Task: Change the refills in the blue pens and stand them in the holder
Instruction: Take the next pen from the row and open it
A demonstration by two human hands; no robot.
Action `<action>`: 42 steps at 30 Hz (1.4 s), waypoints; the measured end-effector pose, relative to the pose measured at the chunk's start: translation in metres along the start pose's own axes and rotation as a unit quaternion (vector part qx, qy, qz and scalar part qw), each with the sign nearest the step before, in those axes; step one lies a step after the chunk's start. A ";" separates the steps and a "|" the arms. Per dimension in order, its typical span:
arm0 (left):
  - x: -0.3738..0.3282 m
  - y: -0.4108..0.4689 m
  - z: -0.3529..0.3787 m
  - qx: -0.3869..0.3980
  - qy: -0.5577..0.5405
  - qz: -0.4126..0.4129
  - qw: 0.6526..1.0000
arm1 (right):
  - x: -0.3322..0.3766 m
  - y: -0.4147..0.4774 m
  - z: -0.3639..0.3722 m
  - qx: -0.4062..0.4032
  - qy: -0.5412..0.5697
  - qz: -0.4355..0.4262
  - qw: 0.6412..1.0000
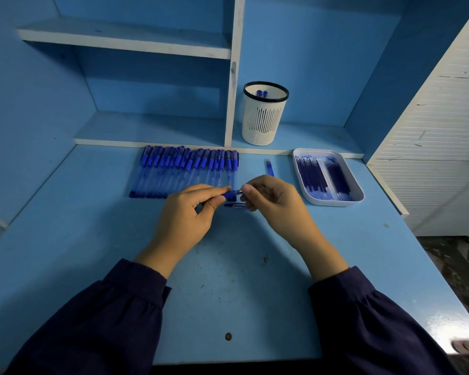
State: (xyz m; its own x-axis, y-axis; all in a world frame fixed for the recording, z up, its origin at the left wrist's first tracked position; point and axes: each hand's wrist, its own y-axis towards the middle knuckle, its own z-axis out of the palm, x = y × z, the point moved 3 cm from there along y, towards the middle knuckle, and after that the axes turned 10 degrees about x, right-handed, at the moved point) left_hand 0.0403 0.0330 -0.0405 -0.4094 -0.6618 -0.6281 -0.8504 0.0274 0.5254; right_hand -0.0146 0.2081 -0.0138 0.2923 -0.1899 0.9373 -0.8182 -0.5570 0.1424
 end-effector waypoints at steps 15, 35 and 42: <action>0.000 0.000 0.000 0.007 0.006 0.003 1.000 | -0.002 0.000 -0.001 0.012 0.111 0.023 0.993; -0.001 0.000 0.000 0.000 -0.020 -0.030 0.999 | -0.024 -0.002 -0.023 -0.006 -0.139 0.075 0.987; 0.000 0.000 0.002 0.007 -0.016 -0.033 0.999 | -0.024 -0.001 -0.015 0.043 -0.234 0.077 0.968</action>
State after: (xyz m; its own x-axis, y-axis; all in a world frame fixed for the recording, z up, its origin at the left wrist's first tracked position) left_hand 0.0403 0.0345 -0.0415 -0.3617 -0.6388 -0.6790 -0.8802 -0.0059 0.4745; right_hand -0.0284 0.2254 -0.0312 0.3784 -0.6105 0.6957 -0.8313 -0.5547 -0.0346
